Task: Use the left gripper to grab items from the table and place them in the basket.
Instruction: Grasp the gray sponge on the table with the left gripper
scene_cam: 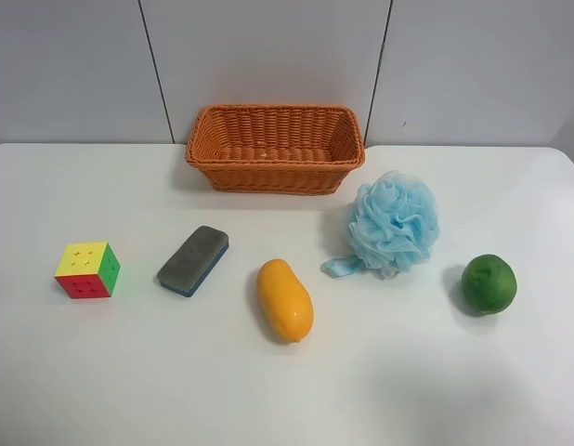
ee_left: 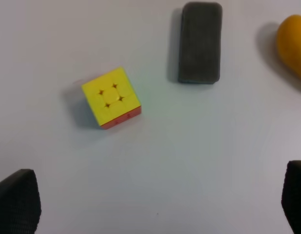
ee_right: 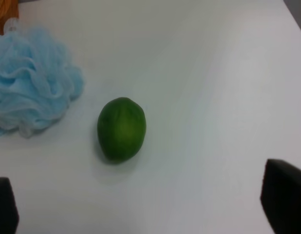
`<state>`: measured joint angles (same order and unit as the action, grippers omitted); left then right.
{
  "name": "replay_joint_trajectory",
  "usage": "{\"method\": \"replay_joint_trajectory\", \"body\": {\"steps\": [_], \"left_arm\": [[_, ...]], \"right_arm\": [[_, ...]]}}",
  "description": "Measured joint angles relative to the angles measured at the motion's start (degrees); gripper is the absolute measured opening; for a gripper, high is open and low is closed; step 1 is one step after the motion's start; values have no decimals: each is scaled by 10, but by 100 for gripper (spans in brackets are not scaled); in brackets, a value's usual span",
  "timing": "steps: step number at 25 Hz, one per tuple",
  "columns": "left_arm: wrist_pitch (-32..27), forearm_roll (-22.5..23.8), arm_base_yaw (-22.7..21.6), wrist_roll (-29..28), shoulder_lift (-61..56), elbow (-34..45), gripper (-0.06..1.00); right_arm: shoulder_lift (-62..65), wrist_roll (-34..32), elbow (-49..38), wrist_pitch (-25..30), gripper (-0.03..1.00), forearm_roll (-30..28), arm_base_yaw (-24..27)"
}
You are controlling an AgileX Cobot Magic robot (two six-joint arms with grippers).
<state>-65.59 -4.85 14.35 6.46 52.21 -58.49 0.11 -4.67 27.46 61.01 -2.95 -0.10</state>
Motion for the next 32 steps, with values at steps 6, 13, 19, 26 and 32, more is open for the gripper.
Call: {"method": "replay_joint_trajectory", "body": {"steps": [6, 13, 19, 26, 32], "left_arm": [[34, 27, 71, -44, 205, -66, 99], [119, 27, 126, -69, 367, -80, 99], [177, 15, 142, -73, 465, -80, 99], [251, 14, 142, -73, 537, -80, 99], [286, 14, 142, -73, 574, -80, 99]], "right_arm": [[0, 0, 0, 0, 99, 0, 0], [0, 0, 0, 0, 99, 0, 0], [0, 0, 0, 0, 99, 0, 0], [0, 0, 0, 0, 99, 0, 0], [0, 0, 0, 0, 99, 0, 0]]}}
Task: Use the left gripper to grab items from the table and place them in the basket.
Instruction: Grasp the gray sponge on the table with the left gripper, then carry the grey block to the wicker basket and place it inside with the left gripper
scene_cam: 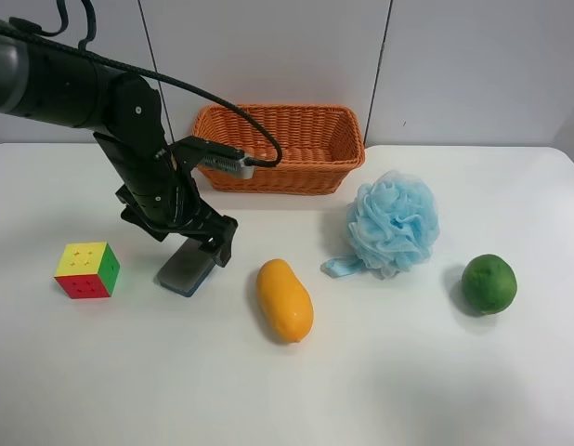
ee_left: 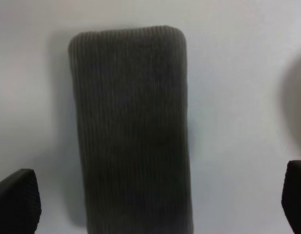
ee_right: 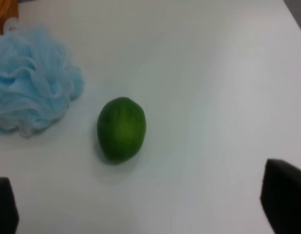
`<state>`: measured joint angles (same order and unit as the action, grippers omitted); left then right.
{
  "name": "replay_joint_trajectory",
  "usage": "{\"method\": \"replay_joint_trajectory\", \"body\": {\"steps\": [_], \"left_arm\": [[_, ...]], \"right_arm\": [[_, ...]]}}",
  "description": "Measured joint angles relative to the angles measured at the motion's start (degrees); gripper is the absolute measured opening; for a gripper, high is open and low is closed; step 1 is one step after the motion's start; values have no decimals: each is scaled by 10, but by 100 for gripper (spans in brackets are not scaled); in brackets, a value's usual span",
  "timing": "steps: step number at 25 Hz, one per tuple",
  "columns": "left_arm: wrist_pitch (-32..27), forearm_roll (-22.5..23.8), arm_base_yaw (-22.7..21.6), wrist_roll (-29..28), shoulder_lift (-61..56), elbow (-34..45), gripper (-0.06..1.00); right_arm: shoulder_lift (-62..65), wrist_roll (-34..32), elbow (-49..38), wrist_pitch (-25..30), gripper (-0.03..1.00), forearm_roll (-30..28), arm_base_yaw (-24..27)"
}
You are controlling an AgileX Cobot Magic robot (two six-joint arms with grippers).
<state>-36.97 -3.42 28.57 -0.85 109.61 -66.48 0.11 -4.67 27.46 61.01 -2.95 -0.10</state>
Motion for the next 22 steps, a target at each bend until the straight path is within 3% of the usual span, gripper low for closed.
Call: {"method": "replay_joint_trajectory", "body": {"steps": [10, 18, 22], "left_arm": [[29, 20, 0, 0, 45, 0, 98], [43, 27, 0, 0, 49, 0, 77], [43, 28, 0, 0, 58, 0, 72]], "right_arm": [[0, 0, 0, 0, 99, 0, 0], [0, 0, 0, 0, 99, 0, 0], [0, 0, 0, 0, 99, 0, 0]]}}
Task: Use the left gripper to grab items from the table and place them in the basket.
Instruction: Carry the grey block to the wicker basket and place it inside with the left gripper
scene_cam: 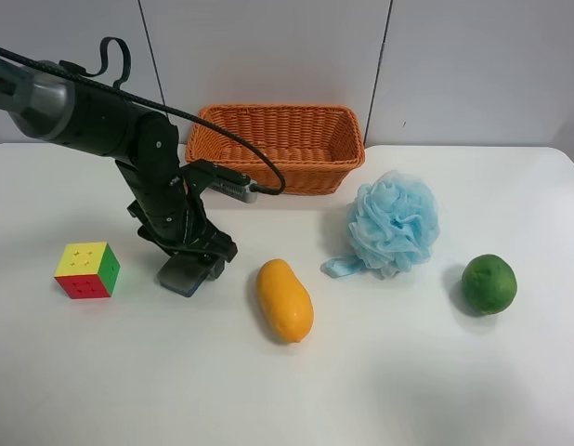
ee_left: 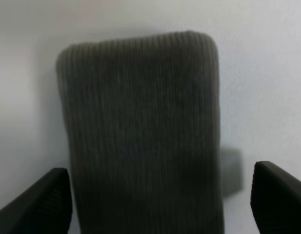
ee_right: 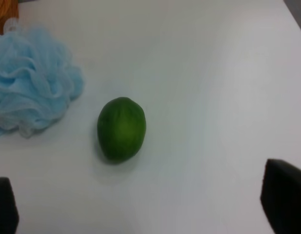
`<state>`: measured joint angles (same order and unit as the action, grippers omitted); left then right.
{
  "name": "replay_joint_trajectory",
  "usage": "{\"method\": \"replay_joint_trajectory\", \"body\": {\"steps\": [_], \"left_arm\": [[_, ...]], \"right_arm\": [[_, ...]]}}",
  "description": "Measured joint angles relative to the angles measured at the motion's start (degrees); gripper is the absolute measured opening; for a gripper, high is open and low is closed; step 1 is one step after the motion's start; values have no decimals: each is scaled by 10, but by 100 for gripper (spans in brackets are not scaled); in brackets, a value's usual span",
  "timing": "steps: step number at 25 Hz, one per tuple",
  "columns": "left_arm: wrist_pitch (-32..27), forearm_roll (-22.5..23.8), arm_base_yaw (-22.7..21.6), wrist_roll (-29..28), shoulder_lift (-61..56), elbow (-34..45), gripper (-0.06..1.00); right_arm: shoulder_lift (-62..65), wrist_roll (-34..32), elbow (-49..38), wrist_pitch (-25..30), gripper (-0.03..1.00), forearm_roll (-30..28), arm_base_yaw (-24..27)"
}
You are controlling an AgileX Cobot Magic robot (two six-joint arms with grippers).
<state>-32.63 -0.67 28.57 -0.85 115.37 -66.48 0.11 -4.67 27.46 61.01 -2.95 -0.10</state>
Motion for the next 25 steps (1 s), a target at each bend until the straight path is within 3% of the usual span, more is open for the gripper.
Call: {"method": "replay_joint_trajectory", "body": {"steps": [2, 6, 11, 15, 21, 25], "left_arm": [[-1, 0, 0, 0, 9, 0, 71], [-2, 2, 0, 0, 11, 0, 55], [-10, 1, 0, 0, 11, -3, 55], [-106, 1, 0, 0, 12, -52, 55], [-308, 1, 0, 0, -4, -226, 55], [-345, 2, 0, 1, -9, -356, 55]], "right_arm": [[0, 0, 0, 0, 99, 0, 0], [0, 0, 0, 0, 99, 0, 0], [0, 0, 0, 0, 99, 0, 0], [0, 0, 0, 0, 99, 0, 0], [0, 0, 0, 0, 99, 0, 0], [0, 0, 0, 0, 99, 0, 0]]}}
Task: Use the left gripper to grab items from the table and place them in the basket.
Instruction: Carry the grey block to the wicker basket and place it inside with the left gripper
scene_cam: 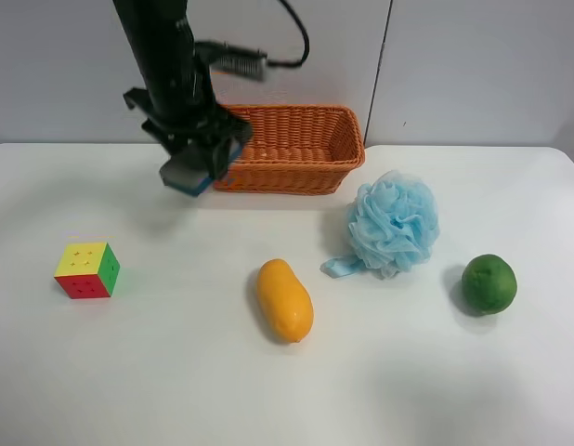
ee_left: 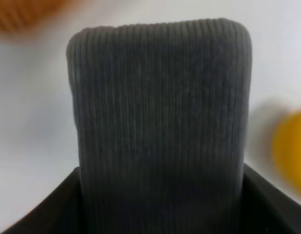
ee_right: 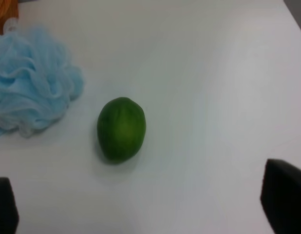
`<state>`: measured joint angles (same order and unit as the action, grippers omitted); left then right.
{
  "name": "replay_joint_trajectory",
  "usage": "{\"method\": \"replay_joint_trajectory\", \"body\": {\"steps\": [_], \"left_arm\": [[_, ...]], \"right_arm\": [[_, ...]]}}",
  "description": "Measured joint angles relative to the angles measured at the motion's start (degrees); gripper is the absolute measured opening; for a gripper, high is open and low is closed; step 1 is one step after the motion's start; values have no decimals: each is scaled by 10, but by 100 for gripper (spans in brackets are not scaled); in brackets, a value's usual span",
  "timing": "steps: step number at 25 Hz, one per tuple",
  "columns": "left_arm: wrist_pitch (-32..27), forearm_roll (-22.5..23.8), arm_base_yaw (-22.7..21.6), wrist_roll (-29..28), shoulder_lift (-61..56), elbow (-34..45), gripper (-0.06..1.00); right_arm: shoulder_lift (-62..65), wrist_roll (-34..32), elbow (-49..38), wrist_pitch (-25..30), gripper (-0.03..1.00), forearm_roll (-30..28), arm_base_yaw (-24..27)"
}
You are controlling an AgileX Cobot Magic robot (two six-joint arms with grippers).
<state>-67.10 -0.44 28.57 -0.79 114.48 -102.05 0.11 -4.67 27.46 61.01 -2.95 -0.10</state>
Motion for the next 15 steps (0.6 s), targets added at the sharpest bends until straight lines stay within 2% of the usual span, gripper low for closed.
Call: {"method": "replay_joint_trajectory", "body": {"steps": [4, 7, 12, 15], "left_arm": [[18, 4, 0, 0, 5, -106, 55], [55, 4, 0, 2, 31, -163, 55], [99, 9, 0, 2, 116, -219, 55], [131, 11, 0, 8, 165, -226, 55]], "right_arm": [[0, 0, 0, 0, 99, 0, 0], [0, 0, 0, 0, 99, 0, 0], [0, 0, 0, 0, 99, 0, 0], [0, 0, 0, 0, 99, 0, 0]]}}
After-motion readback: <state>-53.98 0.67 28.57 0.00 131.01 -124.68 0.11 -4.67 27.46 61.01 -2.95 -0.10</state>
